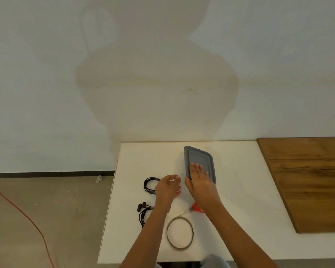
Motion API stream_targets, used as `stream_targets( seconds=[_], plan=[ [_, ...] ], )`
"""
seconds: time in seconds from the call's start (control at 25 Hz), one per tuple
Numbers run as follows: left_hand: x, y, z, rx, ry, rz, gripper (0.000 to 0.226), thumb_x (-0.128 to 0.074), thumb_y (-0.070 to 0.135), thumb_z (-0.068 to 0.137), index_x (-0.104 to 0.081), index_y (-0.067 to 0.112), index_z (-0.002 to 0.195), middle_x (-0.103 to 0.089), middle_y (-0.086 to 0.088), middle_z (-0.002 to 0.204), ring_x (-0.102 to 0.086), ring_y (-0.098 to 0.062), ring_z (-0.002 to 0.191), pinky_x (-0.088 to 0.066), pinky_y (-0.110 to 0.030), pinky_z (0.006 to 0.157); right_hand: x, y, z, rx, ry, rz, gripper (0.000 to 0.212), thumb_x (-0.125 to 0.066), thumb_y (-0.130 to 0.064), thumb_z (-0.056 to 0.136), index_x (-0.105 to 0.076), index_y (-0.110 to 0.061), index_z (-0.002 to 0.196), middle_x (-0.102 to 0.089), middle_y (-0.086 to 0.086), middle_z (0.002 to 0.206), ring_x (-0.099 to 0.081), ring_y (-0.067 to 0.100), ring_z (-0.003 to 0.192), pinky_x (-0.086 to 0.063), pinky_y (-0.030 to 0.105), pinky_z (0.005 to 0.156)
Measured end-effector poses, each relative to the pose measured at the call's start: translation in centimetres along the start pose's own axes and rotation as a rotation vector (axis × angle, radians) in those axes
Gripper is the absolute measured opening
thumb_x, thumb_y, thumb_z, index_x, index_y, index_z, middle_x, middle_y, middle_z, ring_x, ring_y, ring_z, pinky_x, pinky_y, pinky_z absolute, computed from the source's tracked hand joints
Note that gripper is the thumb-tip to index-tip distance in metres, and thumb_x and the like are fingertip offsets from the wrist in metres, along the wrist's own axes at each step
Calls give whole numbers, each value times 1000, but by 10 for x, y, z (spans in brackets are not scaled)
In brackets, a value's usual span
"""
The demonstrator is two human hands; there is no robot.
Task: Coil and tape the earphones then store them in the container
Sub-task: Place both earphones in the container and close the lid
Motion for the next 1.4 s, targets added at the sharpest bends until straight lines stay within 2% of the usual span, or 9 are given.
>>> stream_targets(
  seconds=[0.16, 0.28, 0.52, 0.72, 0.84, 0.92, 1.04, 1.24, 1.4],
  plan=[
    [2, 5, -2, -78, 69, 97, 15, -69, 7, 83, -63, -1, 95, -67, -13, 76, -62, -15, 60, -56, -21, 57, 47, 15, -13, -306, 434, 430, 36, -43, -21, 100, -51, -8, 132, -68, 9, 101, -64, 20, 79, -52, 28, 70],
    [5, 5, -2, -72, 100, 90, 13, -68, 6, 84, -62, -1, 93, -66, -12, 79, -62, -17, 63, -57, -20, 57, 54, 61, -20, -687, 765, 676, 23, -47, -15, 98, -62, -5, 112, -65, 5, 94, -63, 22, 82, -54, 33, 69],
    [9, -2, -3, -64, 121, 114, 15, -69, 6, 85, -62, -1, 96, -66, -15, 86, -63, -16, 64, -57, -21, 58, 7, 134, -34, -1216, 612, 1029, 30, -65, -9, 88, -63, 4, 115, -67, 18, 107, -68, 34, 93, -57, 40, 82],
    [25, 6, -10, -48, 68, 97, 18, -68, 3, 85, -60, 1, 100, -67, -14, 87, -60, -17, 65, -58, -28, 62, 16, 119, -41, -1129, 408, 517, 41, -60, -18, 92, -55, 3, 127, -58, 26, 124, -56, 40, 111, -49, 48, 92],
    [52, 17, -10, -182, 215, 246, 15, -63, 2, 85, -65, 6, 99, -68, -3, 84, -63, -15, 77, -53, -17, 66, 34, 80, -20, -701, 549, 494, 28, -55, -6, 92, -60, -1, 119, -62, 18, 112, -58, 24, 96, -50, 35, 81],
    [70, 18, -8, -260, 329, 376, 20, -60, 0, 85, -65, 9, 103, -67, 0, 93, -61, -14, 87, -45, -8, 67, 33, 35, 4, -361, 350, 570, 23, -54, -5, 92, -66, -6, 111, -66, 12, 98, -64, 20, 80, -56, 36, 73],
    [88, 11, -4, -226, 388, 429, 29, -58, 0, 83, -60, 10, 111, -63, -3, 109, -60, -22, 97, -55, -34, 80, 2, -32, 42, -76, -183, 405, 26, -48, -10, 94, -66, -4, 112, -65, 14, 106, -66, 28, 90, -54, 43, 80],
    [103, -2, -3, -145, 331, 514, 33, -61, 2, 83, -56, 10, 115, -58, -3, 110, -58, -10, 74, -46, -17, 48, -42, -82, 62, -100, -483, 57, 12, -54, -7, 89, -60, 2, 86, -57, 15, 86, -53, 27, 77, -39, 30, 64],
    [111, -7, -5, -158, 302, 613, 34, -67, 3, 82, -56, 7, 113, -60, -5, 107, -57, -11, 80, -39, -9, 52, -53, -85, 54, -65, -470, -73, 13, -51, 11, 82, -56, -1, 79, -63, 15, 87, -63, 30, 80, -39, 30, 61]
  ],
)
Point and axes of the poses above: each hand's wrist, its own z-axis towards the middle knuckle, its own x-axis out of the back of the hand, y = z × x, the point moved 2 cm from there along z, towards the middle knuckle
